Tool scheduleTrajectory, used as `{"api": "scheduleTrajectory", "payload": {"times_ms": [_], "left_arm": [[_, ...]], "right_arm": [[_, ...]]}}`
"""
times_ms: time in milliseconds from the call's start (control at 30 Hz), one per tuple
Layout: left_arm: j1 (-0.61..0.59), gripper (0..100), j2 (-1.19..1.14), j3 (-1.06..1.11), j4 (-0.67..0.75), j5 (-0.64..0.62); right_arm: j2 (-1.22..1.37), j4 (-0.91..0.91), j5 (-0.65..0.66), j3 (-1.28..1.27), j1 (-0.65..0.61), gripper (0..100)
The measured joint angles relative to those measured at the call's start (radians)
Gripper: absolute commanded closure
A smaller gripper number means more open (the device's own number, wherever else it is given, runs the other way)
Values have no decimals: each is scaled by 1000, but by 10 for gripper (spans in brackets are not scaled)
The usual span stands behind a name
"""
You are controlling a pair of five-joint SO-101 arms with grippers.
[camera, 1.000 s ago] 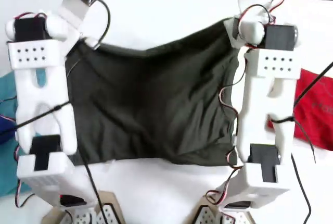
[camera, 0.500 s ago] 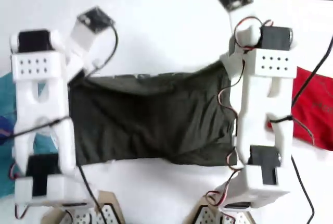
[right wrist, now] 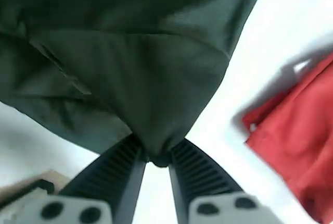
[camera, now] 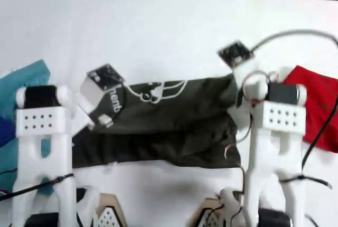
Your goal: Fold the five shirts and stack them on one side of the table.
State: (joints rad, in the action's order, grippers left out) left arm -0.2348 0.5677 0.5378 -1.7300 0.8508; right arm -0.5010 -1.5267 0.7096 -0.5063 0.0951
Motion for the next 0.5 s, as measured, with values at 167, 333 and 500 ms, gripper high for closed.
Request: {"api": "scheduleTrajectory", "payload": {"times_ms": [167,333,500], "left_arm": [[-2,977,21,89,25,0],[-94,977,23,101,29,74],[-192,977,23,74,23,118]], "right_arm": [[-103,130,107,-296,103,978],[-140,189,192,-430,196,978],[-143,192,238,-433,242,978]]}}
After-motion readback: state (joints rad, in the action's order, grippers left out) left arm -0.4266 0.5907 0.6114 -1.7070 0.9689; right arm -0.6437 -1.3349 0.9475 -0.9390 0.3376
